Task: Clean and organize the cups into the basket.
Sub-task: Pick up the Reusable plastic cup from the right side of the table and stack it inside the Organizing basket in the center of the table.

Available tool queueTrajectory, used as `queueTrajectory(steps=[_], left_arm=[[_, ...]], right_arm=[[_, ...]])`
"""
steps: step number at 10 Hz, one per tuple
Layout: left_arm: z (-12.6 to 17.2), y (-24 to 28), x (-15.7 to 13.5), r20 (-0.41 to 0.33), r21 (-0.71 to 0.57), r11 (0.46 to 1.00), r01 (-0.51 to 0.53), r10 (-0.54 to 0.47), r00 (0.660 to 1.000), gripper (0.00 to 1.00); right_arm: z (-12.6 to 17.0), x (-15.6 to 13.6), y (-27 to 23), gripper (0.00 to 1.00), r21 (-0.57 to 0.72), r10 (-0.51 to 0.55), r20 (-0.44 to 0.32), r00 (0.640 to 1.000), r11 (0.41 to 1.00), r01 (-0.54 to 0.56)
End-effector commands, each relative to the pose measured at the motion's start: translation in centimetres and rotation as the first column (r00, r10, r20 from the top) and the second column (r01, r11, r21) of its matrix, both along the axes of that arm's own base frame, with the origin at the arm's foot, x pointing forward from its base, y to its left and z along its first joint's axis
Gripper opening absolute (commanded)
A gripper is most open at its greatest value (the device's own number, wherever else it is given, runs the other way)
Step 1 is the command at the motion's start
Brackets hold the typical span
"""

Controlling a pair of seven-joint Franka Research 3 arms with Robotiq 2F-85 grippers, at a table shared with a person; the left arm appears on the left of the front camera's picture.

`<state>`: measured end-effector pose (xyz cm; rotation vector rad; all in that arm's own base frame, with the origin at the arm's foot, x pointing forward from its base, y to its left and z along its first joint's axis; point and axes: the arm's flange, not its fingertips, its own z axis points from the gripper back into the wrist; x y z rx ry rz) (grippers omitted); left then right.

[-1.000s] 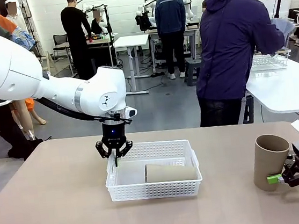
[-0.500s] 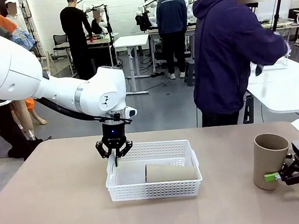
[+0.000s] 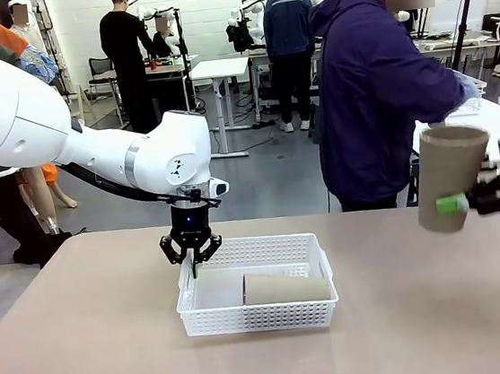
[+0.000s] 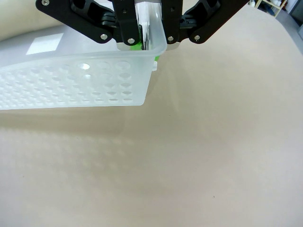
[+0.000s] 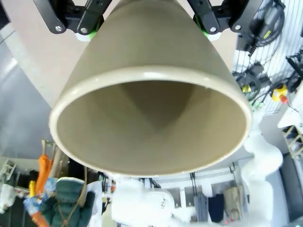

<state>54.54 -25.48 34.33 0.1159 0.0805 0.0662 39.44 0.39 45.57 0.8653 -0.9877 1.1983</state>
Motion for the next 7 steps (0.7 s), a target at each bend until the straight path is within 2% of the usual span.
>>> queueTrajectory(steps=[1,3,4,7], left_arm=[[-0.2,0.0,0.0,0.000,0.010,1.000,0.001,-0.001,1.000,0.00],[-0.2,0.0,0.0,0.000,0.010,1.000,0.001,-0.001,1.000,0.00],[-0.2,0.0,0.0,0.000,0.010,1.000,0.001,-0.001,1.000,0.00],[-0.2,0.0,0.0,0.000,0.010,1.000,0.001,-0.001,1.000,0.00]], right_arm=[[2.8,-0.3,1.4,0.23,-0.033,0.001,0.005,1.000,0.999,-0.001],[2.8,-1.0,0.7,0.23,-0.076,-0.040,0.013,0.999,0.996,0.041],[4.8,-1.1,1.7,0.23,-0.020,0.001,0.032,0.999,1.000,0.000],[4.8,-1.1,1.7,0.23,-0.020,0.001,0.032,0.999,1.000,0.000]])
